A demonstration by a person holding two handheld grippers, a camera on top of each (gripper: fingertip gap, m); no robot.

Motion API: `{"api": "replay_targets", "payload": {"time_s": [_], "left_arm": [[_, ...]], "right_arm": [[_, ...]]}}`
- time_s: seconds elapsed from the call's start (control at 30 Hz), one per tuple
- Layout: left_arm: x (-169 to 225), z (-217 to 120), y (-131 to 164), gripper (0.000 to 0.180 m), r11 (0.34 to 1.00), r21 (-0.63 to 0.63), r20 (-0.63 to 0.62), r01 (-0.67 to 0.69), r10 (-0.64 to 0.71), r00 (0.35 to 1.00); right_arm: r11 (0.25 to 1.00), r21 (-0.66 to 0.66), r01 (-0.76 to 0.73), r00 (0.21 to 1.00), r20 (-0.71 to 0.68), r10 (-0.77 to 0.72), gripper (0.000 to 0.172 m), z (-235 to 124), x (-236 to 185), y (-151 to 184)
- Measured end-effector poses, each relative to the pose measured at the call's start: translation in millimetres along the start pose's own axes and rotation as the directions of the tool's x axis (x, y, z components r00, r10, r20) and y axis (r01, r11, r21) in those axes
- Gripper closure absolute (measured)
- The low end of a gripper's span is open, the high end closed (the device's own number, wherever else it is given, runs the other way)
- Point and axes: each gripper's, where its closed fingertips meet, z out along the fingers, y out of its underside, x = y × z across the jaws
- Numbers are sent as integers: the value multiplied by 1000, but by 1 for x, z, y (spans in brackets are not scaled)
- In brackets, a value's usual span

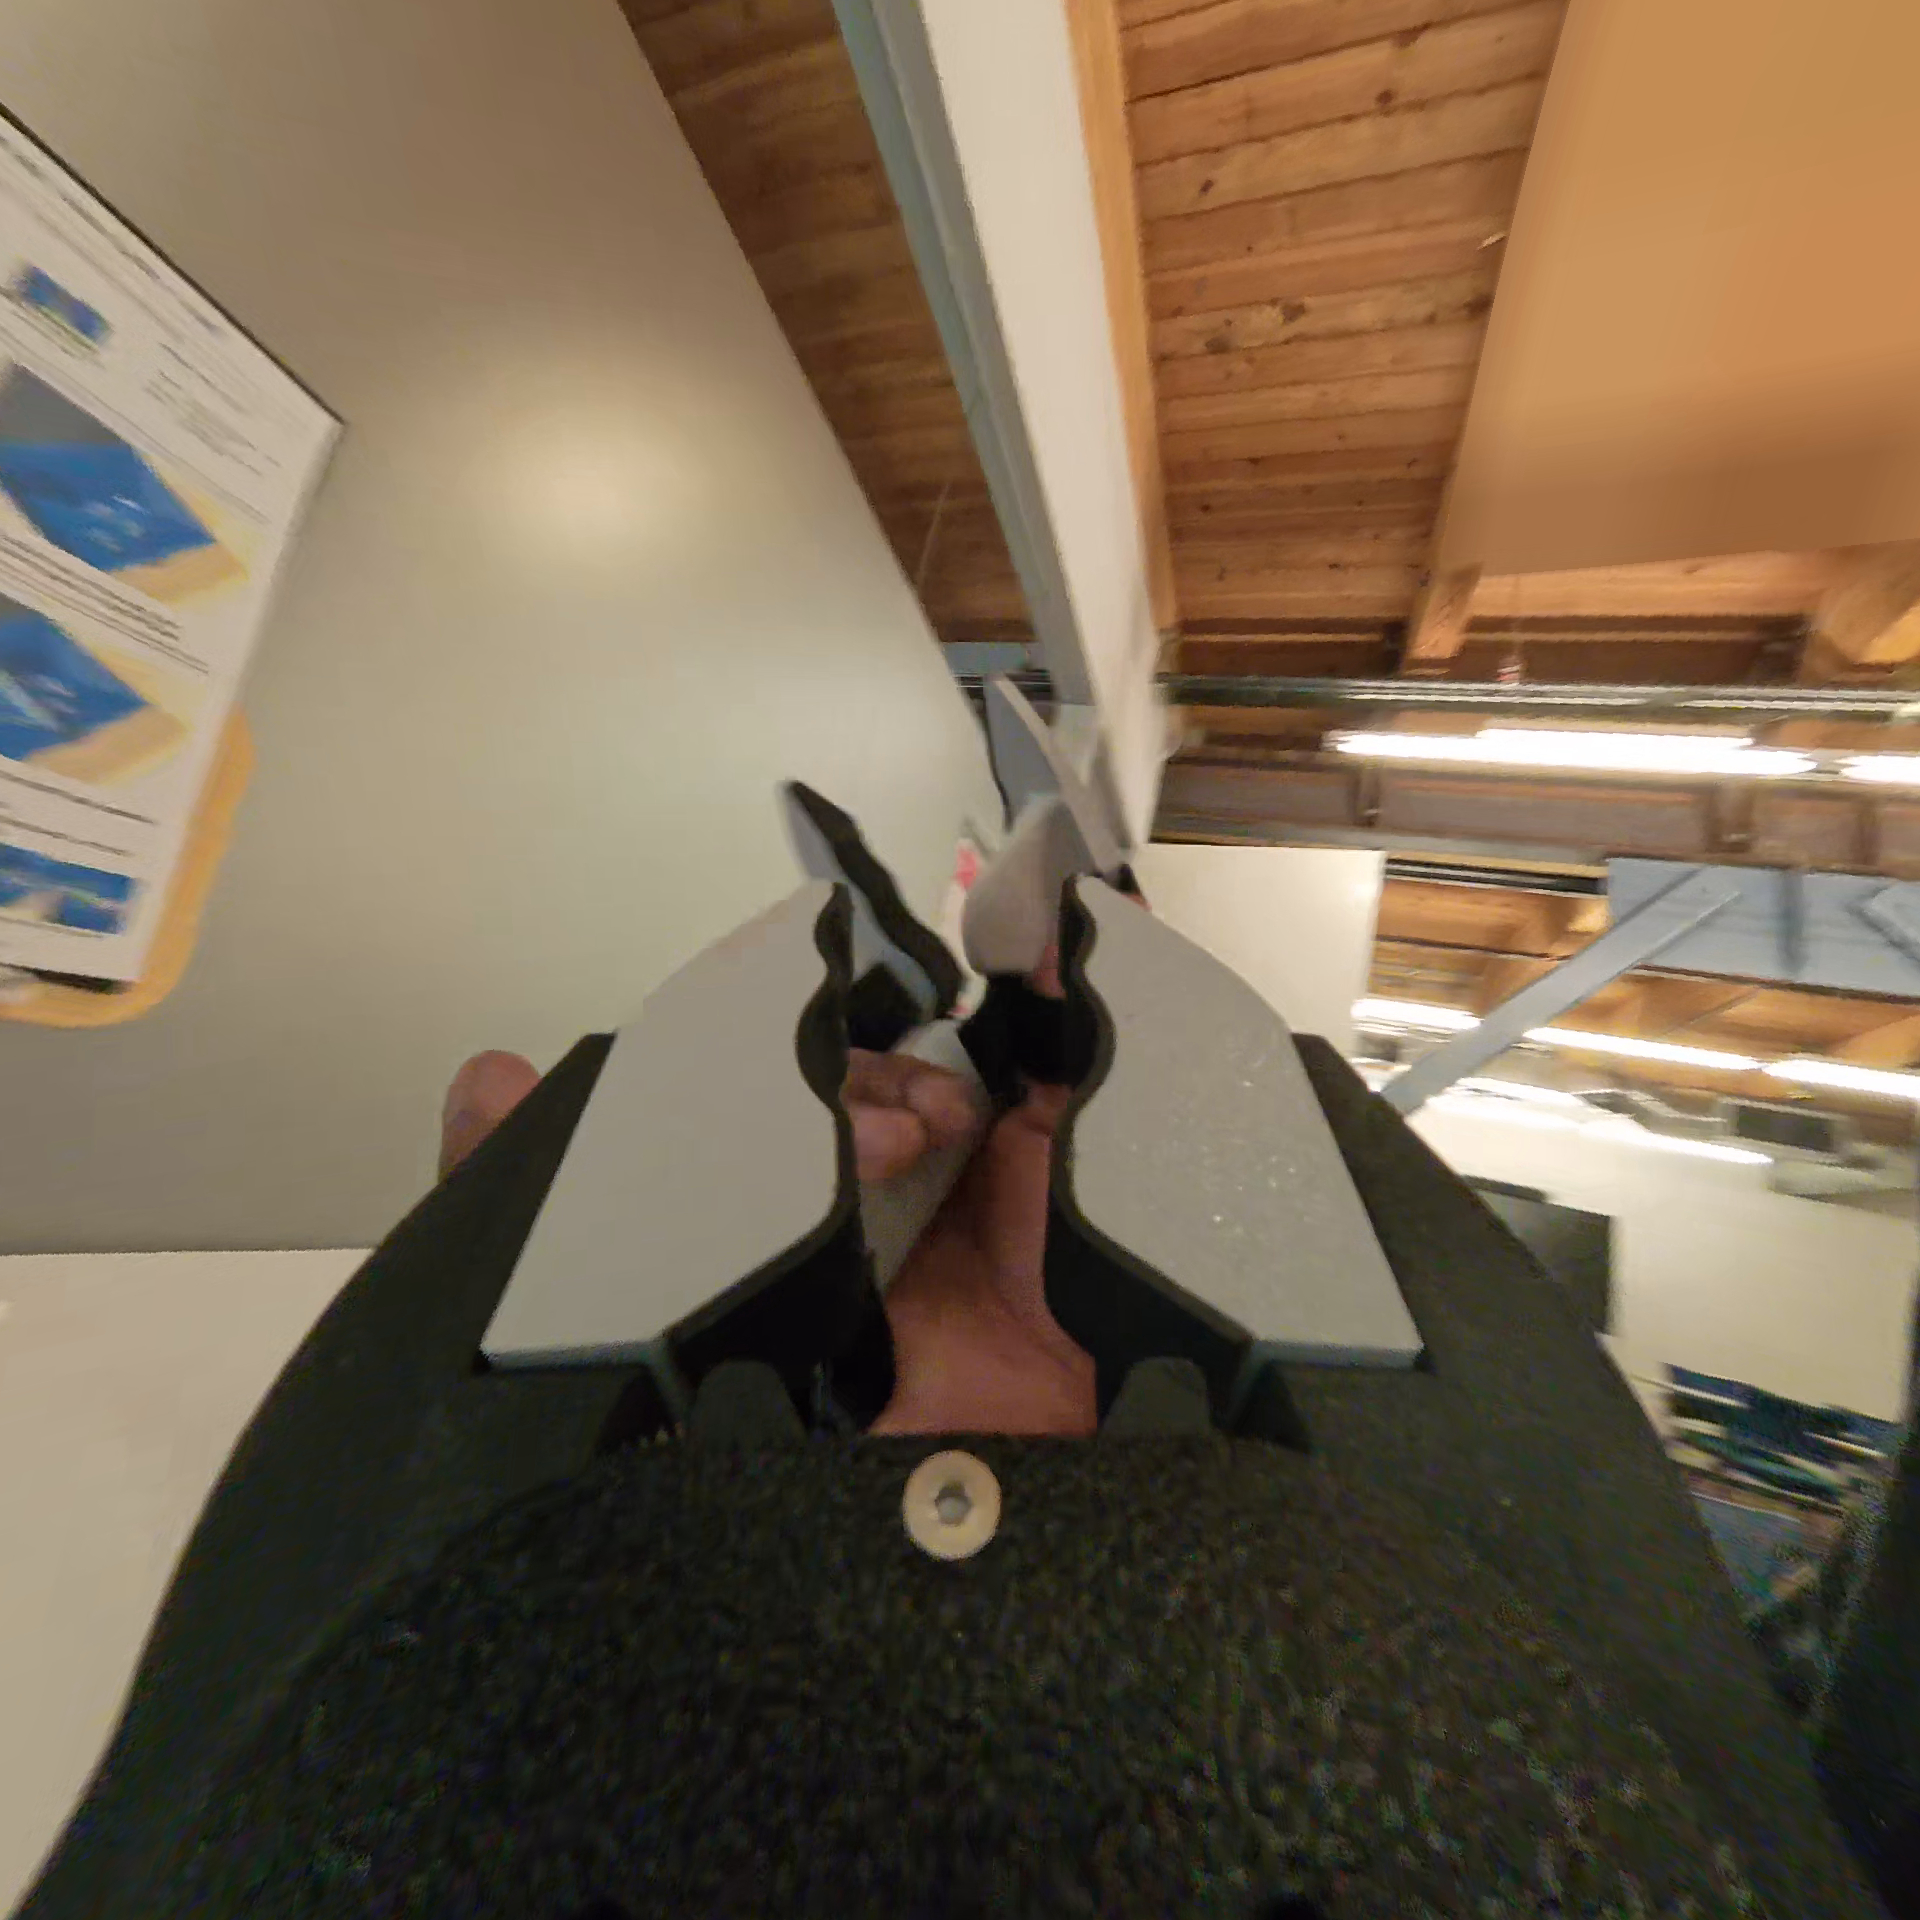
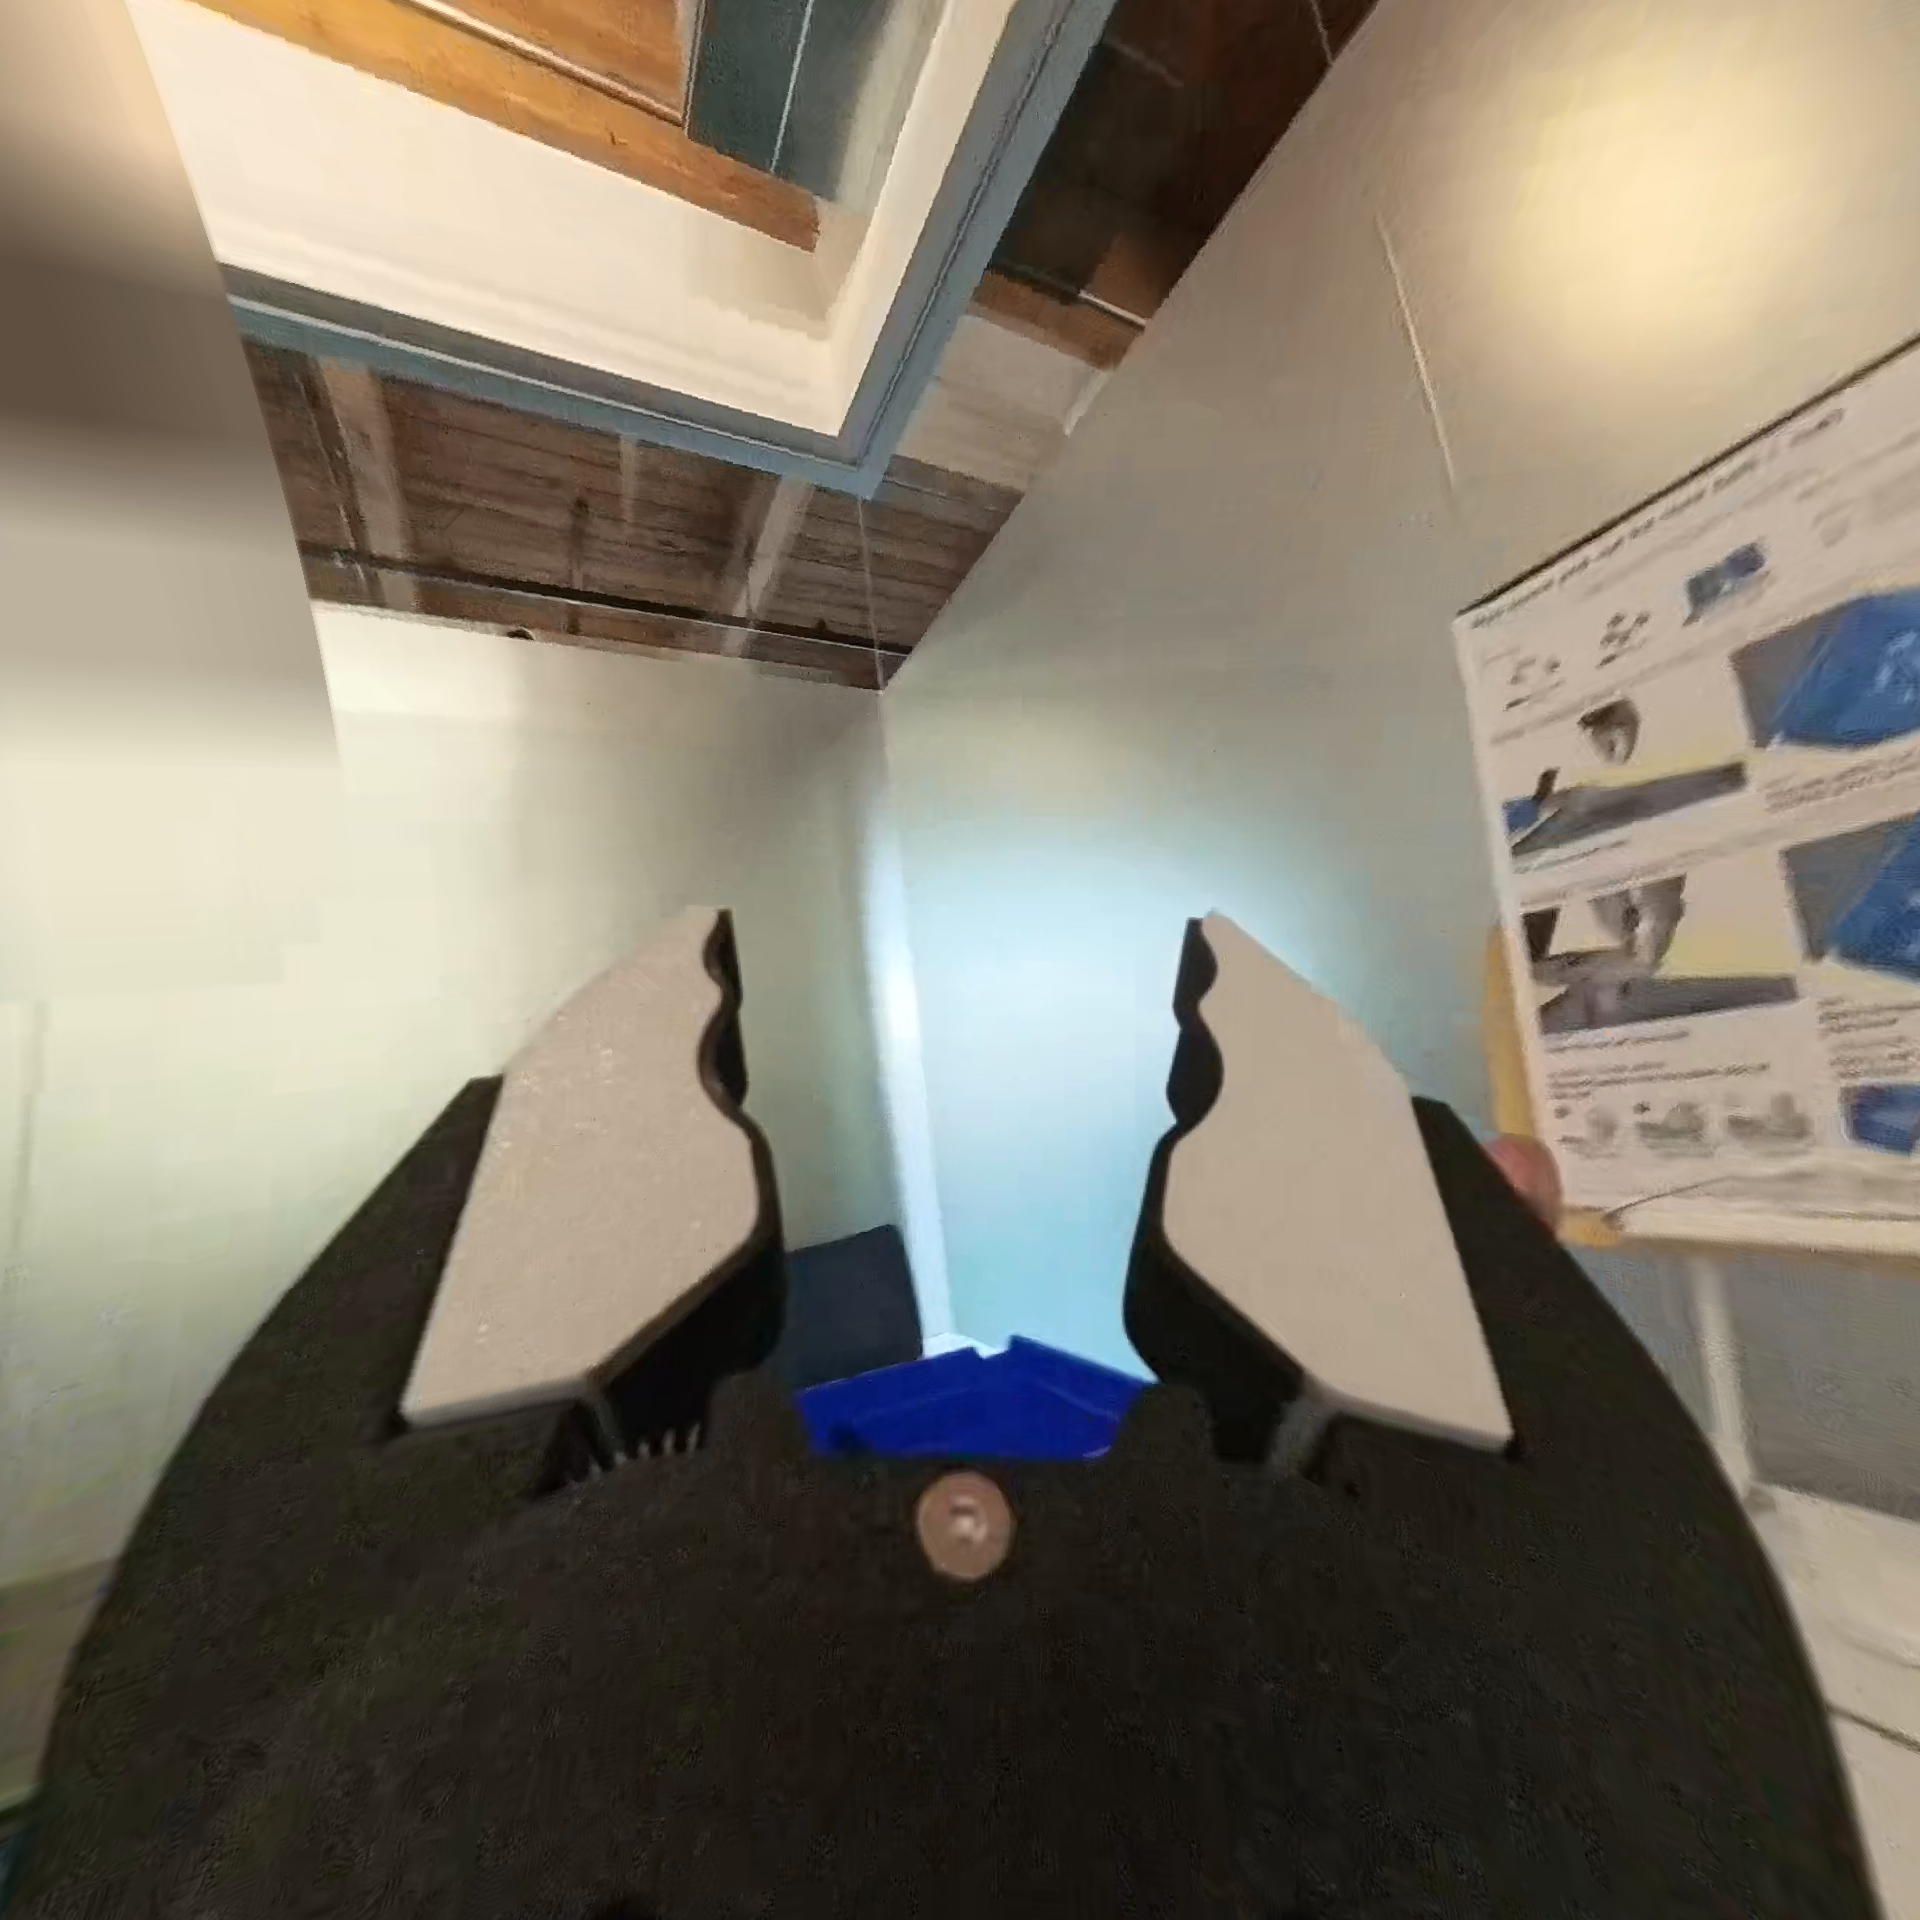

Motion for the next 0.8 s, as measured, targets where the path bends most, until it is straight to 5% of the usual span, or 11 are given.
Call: {"api": "replay_targets", "payload": {"time_s": [0.2, 0.33, 0.53, 0.63, 0.8], "left_arm": [[-41, -26, -89, 136, 920, -197, 192, -339, 375, 907], [-91, -51, -144, 136, 647, -510, 203, -567, 731, 652], [-188, -89, -179, 145, 254, -847, 48, -467, 912, 408], [-236, -108, -170, 146, 114, -941, -45, -318, 890, 453], [-291, -138, -137, 140, -37, -997, -77, -73, 728, 681]], "right_arm": [[991, -118, 60, 998, 30, -57, 125, 4, 10, 10], [979, -177, 101, 995, 21, -99, 133, 8, 22, 19], [946, -262, 191, 979, -21, -203, 137, 13, 44, 27], [890, -342, 300, 947, -6, -322, 141, 5, 60, 41], [867, -394, 305, 943, -4, -334, 146, -27, 93, 73]]}}
